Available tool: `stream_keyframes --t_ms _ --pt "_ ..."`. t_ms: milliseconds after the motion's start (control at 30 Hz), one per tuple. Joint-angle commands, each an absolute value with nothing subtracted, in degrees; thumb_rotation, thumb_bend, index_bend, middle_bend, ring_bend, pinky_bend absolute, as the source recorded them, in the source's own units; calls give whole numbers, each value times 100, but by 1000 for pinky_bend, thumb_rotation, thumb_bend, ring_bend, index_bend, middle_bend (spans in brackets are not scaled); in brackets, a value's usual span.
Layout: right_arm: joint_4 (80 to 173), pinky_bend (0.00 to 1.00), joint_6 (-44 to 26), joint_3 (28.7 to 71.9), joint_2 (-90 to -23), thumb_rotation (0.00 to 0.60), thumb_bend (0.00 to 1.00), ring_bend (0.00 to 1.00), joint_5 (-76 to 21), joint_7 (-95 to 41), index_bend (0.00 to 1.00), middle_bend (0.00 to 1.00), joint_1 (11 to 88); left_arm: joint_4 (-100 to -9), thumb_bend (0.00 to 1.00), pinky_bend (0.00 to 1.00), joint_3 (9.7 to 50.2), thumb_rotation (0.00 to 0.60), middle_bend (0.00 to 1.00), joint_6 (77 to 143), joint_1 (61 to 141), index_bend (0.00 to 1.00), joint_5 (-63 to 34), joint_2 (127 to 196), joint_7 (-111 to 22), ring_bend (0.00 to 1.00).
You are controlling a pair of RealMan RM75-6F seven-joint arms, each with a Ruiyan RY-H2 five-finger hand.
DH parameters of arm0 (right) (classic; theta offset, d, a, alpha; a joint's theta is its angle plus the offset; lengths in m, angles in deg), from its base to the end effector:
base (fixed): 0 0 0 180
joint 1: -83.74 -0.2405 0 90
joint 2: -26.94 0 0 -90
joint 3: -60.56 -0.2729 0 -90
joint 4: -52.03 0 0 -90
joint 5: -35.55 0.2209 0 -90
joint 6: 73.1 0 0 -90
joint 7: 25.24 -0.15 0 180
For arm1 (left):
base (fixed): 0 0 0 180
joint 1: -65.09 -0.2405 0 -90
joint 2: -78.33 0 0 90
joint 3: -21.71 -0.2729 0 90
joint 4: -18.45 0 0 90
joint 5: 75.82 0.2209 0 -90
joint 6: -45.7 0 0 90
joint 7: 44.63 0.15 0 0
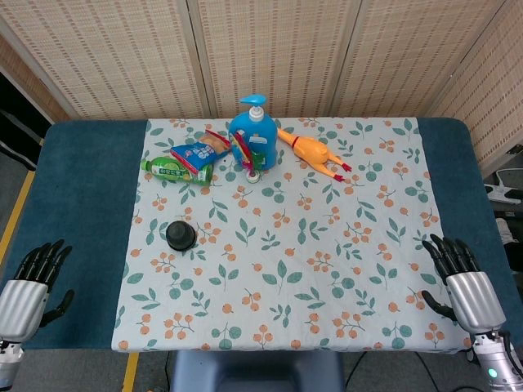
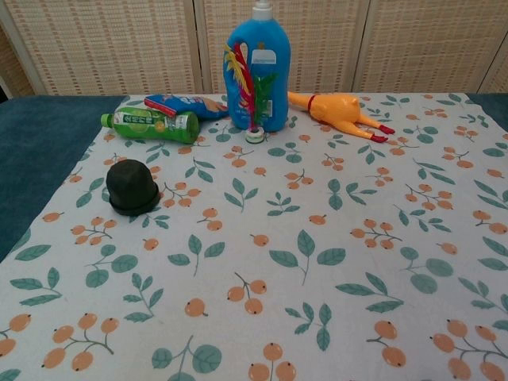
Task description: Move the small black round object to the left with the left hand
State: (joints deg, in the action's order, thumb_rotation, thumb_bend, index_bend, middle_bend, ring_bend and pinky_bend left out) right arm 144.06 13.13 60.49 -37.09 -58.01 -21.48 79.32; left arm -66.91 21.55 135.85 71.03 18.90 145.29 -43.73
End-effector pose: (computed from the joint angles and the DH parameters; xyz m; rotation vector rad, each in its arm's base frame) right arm -0.3179 -0.1747 0.1455 1.5320 -0.8160 0.8970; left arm -0.3255 0.1835 0.1459 -1.5291 -0.7357 -0.9556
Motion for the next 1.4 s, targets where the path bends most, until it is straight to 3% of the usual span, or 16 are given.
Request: stream_keyframes --t_ms 33,300,400,567,833,1000,1400 --pt "14407 0 1293 6057 -3713 600 180 0 -5806 -2132 0 0 7926 -6689 390 93 2149 600 0 13568 7109 0 1891 14528 -4372 0" --pt "14418 0 1392 6066 -3665 600 181 0 -5832 -2188 0 0 7977 -6978 389 95 2082 600 0 13234 7419 0 2228 14454 -4361 0" --pt "14419 0 1398 6062 -3661 600 180 0 -5817 -2206 0 0 7986 -7403 387 108 2126 600 0 12776 7826 0 2423 14183 -4398 0" --pt "14425 0 1281 6041 -3697 600 180 0 -5758 -2178 0 0 7934 -8131 385 120 2410 600 0 11444 8750 0 2107 13695 -4844 0" --pt "14448 0 1041 6040 -3760 600 180 0 -5634 -2060 0 0 7853 -8387 383 118 3112 600 0 9193 10250 0 658 13691 -4505 0" --pt "14455 0 1000 5989 -3772 600 180 0 -5513 -2017 0 0 7839 -8009 385 118 3398 600 0 8377 10969 0 -524 13954 -3867 0" --pt "14457 0 810 5955 -3754 600 180 0 -5358 -2099 0 0 7762 -7368 383 122 2959 600 0 7598 12185 0 -2495 14435 -2379 0"
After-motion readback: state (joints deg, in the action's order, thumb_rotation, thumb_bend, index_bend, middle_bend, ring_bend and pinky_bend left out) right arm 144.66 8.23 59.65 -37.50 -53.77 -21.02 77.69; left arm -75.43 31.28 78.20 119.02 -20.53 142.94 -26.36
